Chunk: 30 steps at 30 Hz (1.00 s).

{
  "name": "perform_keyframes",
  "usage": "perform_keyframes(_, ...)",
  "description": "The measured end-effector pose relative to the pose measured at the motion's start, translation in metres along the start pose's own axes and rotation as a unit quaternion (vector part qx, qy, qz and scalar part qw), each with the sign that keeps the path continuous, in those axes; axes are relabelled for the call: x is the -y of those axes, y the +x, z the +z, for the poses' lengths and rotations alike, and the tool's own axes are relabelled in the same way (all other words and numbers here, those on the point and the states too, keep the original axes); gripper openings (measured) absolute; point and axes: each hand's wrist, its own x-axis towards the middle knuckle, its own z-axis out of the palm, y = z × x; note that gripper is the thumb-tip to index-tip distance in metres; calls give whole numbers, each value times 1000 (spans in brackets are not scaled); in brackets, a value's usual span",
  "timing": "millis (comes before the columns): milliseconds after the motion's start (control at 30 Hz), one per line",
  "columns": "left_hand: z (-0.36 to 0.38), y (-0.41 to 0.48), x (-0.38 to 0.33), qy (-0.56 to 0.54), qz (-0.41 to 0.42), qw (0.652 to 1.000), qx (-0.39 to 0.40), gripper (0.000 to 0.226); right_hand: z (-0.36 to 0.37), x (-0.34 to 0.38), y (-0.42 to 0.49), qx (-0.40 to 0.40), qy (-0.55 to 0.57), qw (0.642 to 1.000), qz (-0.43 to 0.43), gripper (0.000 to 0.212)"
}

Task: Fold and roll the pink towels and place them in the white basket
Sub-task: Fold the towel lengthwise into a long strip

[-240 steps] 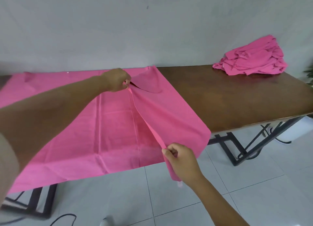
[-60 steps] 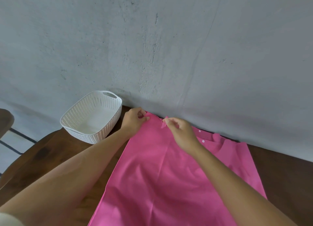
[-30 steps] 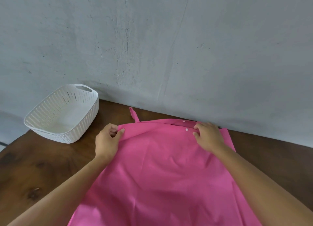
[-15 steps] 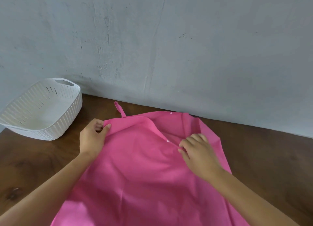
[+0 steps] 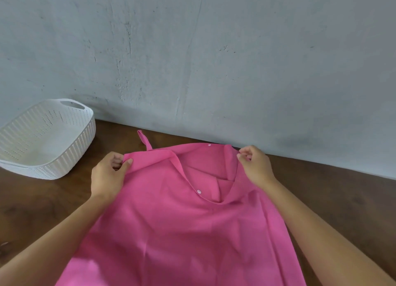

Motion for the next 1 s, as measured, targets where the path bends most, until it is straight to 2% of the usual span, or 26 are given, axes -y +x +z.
perform_keyframes(133,0,0,-1,-7,-5,1000,0,15,5,-28,41,64,-77,986,129,50)
perform_keyframes(233,1,0,-1,-6,-4,1000,-3,14,18,-34,55,79,-89,979,163,28)
perform_keyframes(300,2,1,0,-5,-2,1000,-6,14,27,-36,60,67,-132,976,158,35)
perform_keyframes(400,2,3,2,-3,0,1000,-7,13,33,-35,59,21,-157,976,150,27)
perform_keyframes(567,2,2,1,-7,-3,1000,-5,12,17,-39,50,-34,-40,994,91,4)
perform_keyframes(600,2,2,1,-5,-2,1000,-1,12,10,-38,47,-43,-25,996,76,5)
perform_keyframes(700,1,1,2,3,3,1000,18,11,-15,-37,36,-54,8,998,24,12)
perform_keyframes(800,-2,3,-1,4,-7,999,31,10,-39,-36,21,-26,4,999,-46,30)
perform_keyframes(1000,-16,-6,-20,-12,2,999,40,10,-85,-39,-2,67,-108,983,-133,55)
